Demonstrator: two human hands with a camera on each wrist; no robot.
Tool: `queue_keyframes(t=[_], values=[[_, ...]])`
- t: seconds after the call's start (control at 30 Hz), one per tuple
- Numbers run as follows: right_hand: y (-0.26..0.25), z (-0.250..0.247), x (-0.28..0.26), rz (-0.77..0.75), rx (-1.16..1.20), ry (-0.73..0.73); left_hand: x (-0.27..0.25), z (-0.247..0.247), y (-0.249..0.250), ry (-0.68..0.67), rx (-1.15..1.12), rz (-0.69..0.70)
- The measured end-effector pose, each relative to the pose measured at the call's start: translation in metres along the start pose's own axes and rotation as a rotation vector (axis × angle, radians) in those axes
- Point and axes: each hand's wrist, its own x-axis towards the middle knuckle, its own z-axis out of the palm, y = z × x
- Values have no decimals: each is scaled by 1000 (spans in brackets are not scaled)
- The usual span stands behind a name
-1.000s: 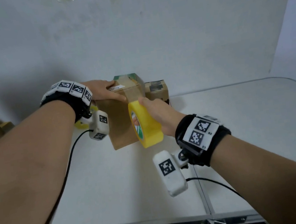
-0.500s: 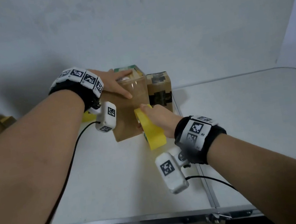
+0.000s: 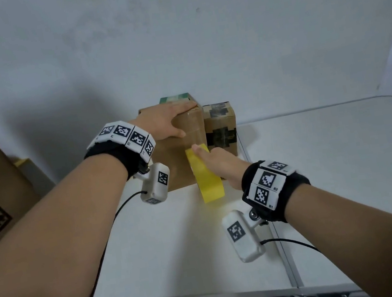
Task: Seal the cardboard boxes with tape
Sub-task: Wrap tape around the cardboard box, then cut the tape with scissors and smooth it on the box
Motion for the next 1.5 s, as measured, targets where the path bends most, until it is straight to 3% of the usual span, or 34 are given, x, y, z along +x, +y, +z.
queue_keyframes(t=[0.17,0.23,0.3,0.4,0.5,0.57,0.73,0.9,0.97,1.07,1.2,1.33,1.5], values=[[7,-21,8,-37,-97,67,0,5,0,42,-29,-44],[21,-44,18,-34,-267,138,-1,5,0,58,-27,-56],[36,-70,30,47,-563,106,0,6,0,61,-28,-67],[84,-107,84,302,-1002,-31,4,5,-1,46,-32,-74],[151,-125,157,414,-1163,-115,5,5,-1,39,-42,-66],[149,-122,146,445,-1187,-117,5,6,-2,45,-44,-77],[96,-113,67,326,-1167,-9,6,9,-3,33,-55,-102],[65,-109,40,120,-657,196,4,9,-3,60,-8,-72],[48,-104,42,-36,-463,269,3,9,-3,65,6,-57],[11,-94,44,-336,-356,366,2,7,-1,84,25,-26],[-42,-75,53,-624,-204,319,3,7,-3,86,57,2],[-64,-56,71,-645,-365,209,6,11,-15,86,41,14],[-62,-51,81,-636,-444,266,6,17,-24,120,-52,62]])
